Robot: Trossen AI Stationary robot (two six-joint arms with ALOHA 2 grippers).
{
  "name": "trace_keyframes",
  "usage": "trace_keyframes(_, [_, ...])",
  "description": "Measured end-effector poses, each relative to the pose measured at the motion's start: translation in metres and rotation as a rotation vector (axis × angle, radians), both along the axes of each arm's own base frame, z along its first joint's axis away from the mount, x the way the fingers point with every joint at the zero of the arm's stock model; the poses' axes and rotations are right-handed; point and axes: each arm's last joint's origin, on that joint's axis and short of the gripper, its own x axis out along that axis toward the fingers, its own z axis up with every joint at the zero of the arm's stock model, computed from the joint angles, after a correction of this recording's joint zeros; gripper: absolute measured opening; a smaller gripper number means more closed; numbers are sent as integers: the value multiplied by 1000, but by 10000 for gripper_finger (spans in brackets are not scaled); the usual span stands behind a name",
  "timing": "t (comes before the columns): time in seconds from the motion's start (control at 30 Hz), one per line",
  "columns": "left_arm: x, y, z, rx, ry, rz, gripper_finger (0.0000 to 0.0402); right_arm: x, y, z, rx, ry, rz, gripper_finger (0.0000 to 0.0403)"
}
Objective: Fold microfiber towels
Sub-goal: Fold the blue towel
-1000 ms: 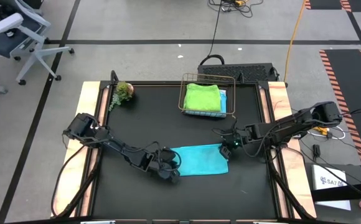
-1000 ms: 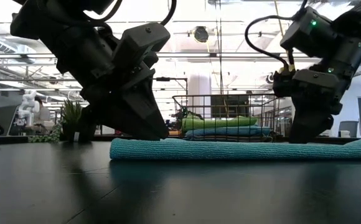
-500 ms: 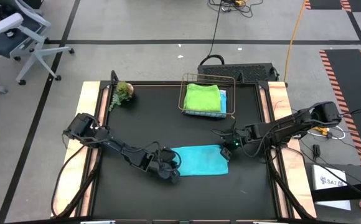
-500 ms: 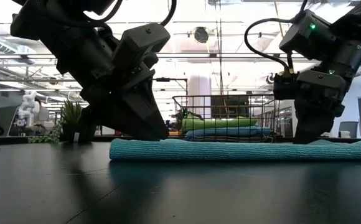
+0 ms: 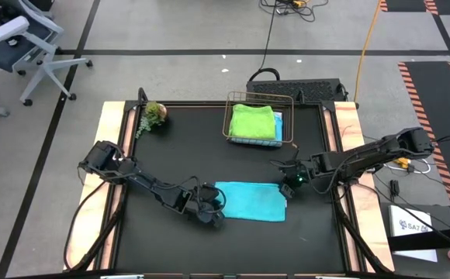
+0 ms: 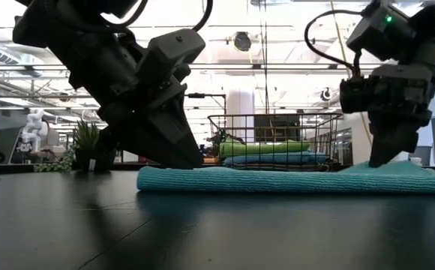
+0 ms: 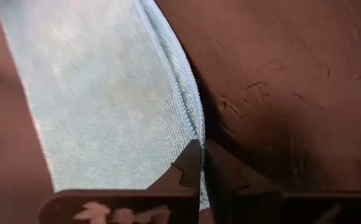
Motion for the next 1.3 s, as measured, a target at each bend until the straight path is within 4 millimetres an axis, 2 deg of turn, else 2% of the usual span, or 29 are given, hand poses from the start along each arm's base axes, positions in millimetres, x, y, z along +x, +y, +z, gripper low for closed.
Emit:
trace_keyframes(0.3, [1,3,0,7,3,7,97,-1,-1,10,8,-64,-24,0])
trace_keyframes(0.6, [3,9,0,26,6,6,97,-1,1,11,65,-59,-28,0])
trace_keyframes(1.3, [3,9,0,26,6,5,97,0,1,12,86,-71,-41,0])
